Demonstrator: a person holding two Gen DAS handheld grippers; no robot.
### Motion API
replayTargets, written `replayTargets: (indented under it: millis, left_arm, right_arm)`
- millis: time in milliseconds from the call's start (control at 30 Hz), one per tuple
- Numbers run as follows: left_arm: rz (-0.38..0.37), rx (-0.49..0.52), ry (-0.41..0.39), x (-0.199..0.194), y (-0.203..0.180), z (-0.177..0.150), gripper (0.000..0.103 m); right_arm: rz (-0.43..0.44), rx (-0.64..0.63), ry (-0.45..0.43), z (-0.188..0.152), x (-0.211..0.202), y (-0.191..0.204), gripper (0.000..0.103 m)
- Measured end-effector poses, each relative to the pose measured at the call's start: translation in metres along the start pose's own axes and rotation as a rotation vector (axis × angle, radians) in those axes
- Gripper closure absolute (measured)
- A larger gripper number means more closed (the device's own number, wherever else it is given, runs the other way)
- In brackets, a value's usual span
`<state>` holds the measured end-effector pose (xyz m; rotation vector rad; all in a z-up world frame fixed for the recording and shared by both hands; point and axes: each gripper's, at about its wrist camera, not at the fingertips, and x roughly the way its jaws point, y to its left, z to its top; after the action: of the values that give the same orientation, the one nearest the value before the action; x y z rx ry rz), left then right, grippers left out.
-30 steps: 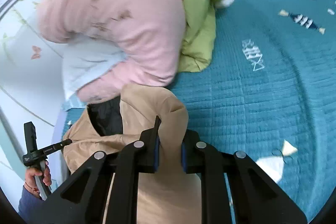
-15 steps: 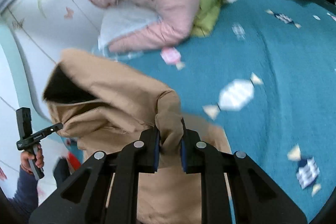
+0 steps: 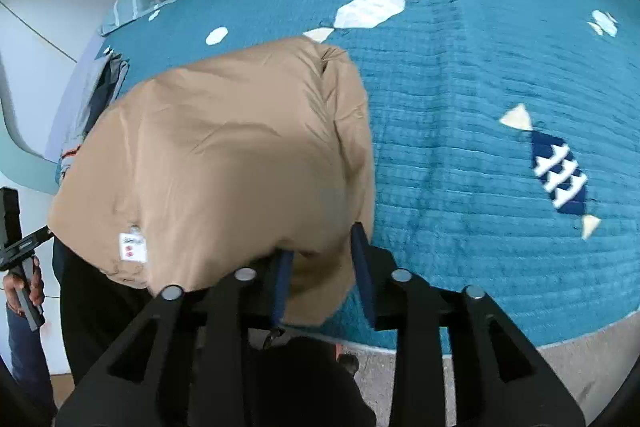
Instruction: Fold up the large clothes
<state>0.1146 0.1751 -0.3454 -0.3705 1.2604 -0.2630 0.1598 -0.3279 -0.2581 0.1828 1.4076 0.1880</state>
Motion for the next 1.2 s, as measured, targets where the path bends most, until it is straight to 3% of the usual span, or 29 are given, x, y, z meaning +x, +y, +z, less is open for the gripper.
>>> replayTargets:
  millis: [67, 167, 233, 300, 400, 467, 533, 567, 600, 700, 800, 900, 967, 1067, 1200]
  left_arm:
    - [0.009, -0.003, -0.038, -0.023, 0.0, -0.005, 0.037]
    - [0.009, -0.027, -0.15, -0.056, -0.003, -0.005, 0.034]
    - [-0.025, -0.036, -0.187, -0.06, -0.012, 0.001, 0.033]
    - [-0.041, -0.035, -0.168, -0.043, -0.026, 0.012, 0.033]
    - [-0.047, -0.026, -0.072, 0.003, -0.037, 0.025, 0.033]
    - [0.049, -0.053, 0.038, 0.044, -0.03, 0.023, 0.033]
    - [0.083, -0.096, 0.102, 0.071, -0.017, 0.016, 0.033]
    - [0.075, -0.118, 0.113, 0.078, -0.011, 0.011, 0.032]
    - [0.072, -0.125, 0.105, 0.081, -0.006, 0.007, 0.032]
    - [0.051, -0.089, 0.069, 0.078, -0.004, 0.001, 0.032]
    - [-0.012, -0.112, 0.036, 0.06, -0.001, 0.002, 0.032]
    - [-0.112, -0.17, -0.056, 0.034, 0.015, 0.003, 0.028]
    - [-0.108, -0.248, -0.12, 0.019, 0.035, 0.001, 0.026]
    - [-0.071, -0.341, -0.137, 0.017, 0.059, 0.0, 0.026]
    - [-0.032, -0.373, -0.106, 0.029, 0.067, -0.003, 0.026]
  right_arm:
    - [-0.017, 0.001, -0.017, 0.0, -0.016, 0.001, 0.067]
    - [0.03, -0.021, -0.076, 0.0, -0.043, 0.013, 0.067]
    - [0.085, -0.038, -0.11, 0.007, -0.049, 0.028, 0.067]
    - [0.116, -0.054, -0.108, 0.015, -0.042, 0.044, 0.068]
    - [0.131, -0.063, -0.02, 0.026, -0.001, 0.059, 0.079]
    - [0.028, -0.083, 0.135, 0.026, 0.05, 0.056, 0.086]
    - [-0.021, -0.057, 0.257, 0.019, 0.084, 0.04, 0.095]
    - [-0.002, -0.006, 0.302, 0.018, 0.093, 0.03, 0.103]
    - [0.03, 0.052, 0.306, 0.02, 0.094, 0.019, 0.103]
    - [-0.032, -0.015, 0.333, 0.024, 0.096, 0.021, 0.103]
    - [-0.064, -0.069, 0.299, 0.028, 0.083, 0.038, 0.097]
    - [0.003, -0.128, 0.142, 0.045, 0.048, 0.082, 0.097]
    - [0.091, -0.132, 0.091, 0.054, 0.039, 0.107, 0.097]
    - [0.22, -0.128, 0.043, 0.072, 0.043, 0.153, 0.097]
    - [0.226, -0.055, 0.054, 0.1, 0.086, 0.194, 0.1]
